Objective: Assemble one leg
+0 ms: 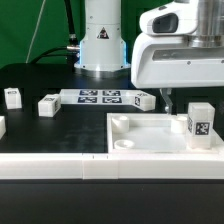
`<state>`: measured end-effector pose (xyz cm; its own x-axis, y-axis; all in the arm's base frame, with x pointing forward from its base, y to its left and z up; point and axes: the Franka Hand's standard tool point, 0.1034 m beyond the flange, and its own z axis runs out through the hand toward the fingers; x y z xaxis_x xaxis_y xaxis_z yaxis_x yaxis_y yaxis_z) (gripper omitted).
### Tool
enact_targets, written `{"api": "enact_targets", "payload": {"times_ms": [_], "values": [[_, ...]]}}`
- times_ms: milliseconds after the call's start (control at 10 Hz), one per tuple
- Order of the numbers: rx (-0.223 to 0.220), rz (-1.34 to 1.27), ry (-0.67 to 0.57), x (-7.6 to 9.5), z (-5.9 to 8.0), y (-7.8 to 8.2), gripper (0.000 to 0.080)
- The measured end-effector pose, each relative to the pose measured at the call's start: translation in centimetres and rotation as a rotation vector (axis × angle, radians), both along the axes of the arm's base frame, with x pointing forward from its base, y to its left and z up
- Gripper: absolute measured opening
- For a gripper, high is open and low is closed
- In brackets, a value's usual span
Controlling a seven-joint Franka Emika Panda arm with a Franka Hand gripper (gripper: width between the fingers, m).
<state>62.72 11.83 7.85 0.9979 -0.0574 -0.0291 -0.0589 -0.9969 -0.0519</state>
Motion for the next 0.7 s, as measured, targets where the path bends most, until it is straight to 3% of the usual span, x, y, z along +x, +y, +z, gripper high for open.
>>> {"api": "enact_targets", "payload": {"times_ms": [300,500,700], "values": [[0.0,-0.004,0.0,0.0,-0.01,-0.03,0.0289],[0.001,-0.048,0.001,0.0,-0.01,0.0,0.029],[0.002,-0.292,0.002,-0.02,-0.04,0.37,0.029]]}}
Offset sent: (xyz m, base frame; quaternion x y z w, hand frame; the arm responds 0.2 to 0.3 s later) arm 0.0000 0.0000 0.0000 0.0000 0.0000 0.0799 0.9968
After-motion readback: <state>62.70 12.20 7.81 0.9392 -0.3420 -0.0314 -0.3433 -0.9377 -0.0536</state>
